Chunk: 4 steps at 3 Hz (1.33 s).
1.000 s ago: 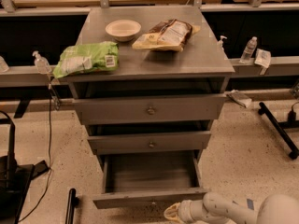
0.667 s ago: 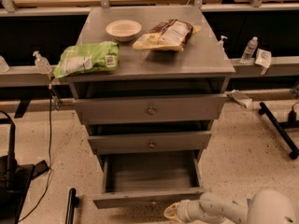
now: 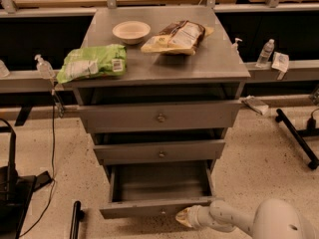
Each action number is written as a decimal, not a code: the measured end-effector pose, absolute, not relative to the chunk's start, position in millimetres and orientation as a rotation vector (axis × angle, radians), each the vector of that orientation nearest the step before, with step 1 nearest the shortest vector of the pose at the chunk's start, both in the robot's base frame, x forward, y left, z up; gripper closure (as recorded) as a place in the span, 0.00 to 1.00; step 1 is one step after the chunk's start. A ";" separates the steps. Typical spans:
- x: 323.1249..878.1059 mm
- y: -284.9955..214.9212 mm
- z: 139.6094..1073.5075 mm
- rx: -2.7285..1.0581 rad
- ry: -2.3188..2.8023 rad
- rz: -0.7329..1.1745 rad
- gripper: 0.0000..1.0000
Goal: Close bottom drawer
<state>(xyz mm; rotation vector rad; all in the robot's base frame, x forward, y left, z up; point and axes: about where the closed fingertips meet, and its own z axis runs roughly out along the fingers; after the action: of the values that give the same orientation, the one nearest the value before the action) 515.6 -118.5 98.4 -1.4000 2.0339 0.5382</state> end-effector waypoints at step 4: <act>546.4 -126.1 110.5 -1.325 1.994 0.539 1.00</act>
Offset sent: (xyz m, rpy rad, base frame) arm 0.0374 -0.0164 0.0183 0.1074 -0.0550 -0.0765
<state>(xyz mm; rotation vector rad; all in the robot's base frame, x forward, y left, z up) 546.4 -126.1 110.5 -1.3253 1.9938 0.5395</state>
